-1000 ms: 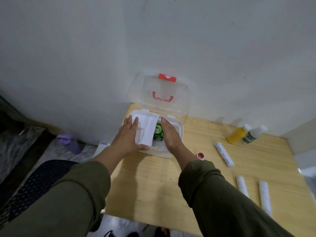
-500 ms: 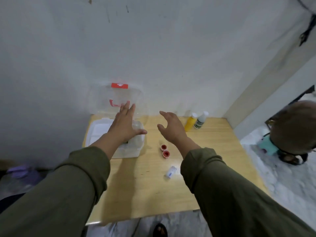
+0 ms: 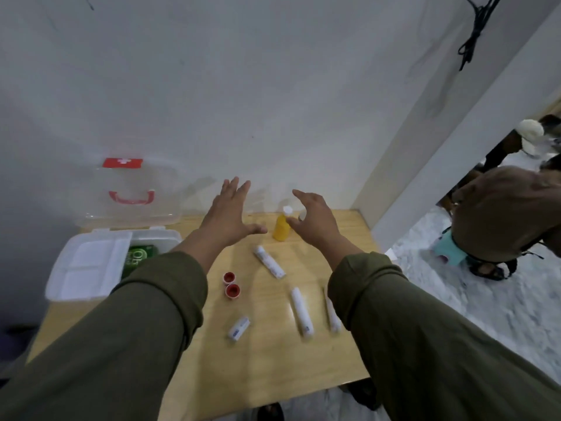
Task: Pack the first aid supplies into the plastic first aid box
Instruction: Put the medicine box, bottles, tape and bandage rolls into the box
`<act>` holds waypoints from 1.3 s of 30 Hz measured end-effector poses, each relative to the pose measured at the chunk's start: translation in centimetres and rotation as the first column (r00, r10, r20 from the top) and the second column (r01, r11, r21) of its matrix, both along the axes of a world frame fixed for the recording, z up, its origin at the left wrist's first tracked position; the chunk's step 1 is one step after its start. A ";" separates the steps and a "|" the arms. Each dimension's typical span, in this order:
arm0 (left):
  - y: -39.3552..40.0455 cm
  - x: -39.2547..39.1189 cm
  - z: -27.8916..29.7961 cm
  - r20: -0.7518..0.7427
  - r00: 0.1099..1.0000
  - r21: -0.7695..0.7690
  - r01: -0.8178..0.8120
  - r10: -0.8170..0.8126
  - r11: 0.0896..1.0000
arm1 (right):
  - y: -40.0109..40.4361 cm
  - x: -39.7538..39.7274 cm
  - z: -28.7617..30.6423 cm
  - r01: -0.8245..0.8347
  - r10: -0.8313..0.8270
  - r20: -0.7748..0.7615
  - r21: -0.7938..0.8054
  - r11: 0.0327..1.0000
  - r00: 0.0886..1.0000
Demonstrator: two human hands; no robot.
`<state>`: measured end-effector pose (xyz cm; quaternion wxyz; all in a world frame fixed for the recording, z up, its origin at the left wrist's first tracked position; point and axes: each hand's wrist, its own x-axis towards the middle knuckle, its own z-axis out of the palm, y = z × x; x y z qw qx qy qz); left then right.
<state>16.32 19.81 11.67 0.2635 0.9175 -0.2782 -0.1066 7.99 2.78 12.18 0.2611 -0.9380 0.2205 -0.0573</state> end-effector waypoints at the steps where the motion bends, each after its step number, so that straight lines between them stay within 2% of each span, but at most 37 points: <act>1: -1.0 -0.1 -0.3 -0.002 1.000 -0.003 -0.007 0.007 1.000 | -1.0 0.2 -0.4 -0.010 0.010 -0.003 0.001 1.000 1.000; 13: -9.5 -1.0 -7.0 -0.102 0.994 0.030 0.031 -0.028 0.999 | -9.4 1.6 -6.5 -0.100 0.102 -0.052 0.036 0.994 0.993; 18: -11.0 0.1 -10.2 -0.088 0.996 0.012 0.024 -0.023 1.000 | -11.0 2.7 -8.8 -0.126 0.128 -0.055 0.030 0.992 0.990; 22: -12.0 0.8 -11.8 -0.059 0.998 -0.099 -0.007 0.001 0.995 | -11.5 3.4 -10.0 -0.131 0.130 0.021 0.067 0.989 0.991; 27: -13.0 1.4 -12.4 -0.023 0.999 -0.190 -0.046 0.043 0.981 | -11.6 4.2 -10.4 -0.121 0.095 0.140 0.192 0.974 0.986; 32: -13.5 1.7 -12.6 0.015 0.997 -0.231 -0.073 0.078 0.970 | -11.7 4.8 -10.4 -0.084 0.036 0.175 0.277 0.957 0.984; 39: -13.9 2.2 -12.1 0.129 0.982 -0.377 -0.079 0.137 0.923 | -11.6 5.1 -10.5 -0.085 0.010 0.222 0.333 0.939 0.975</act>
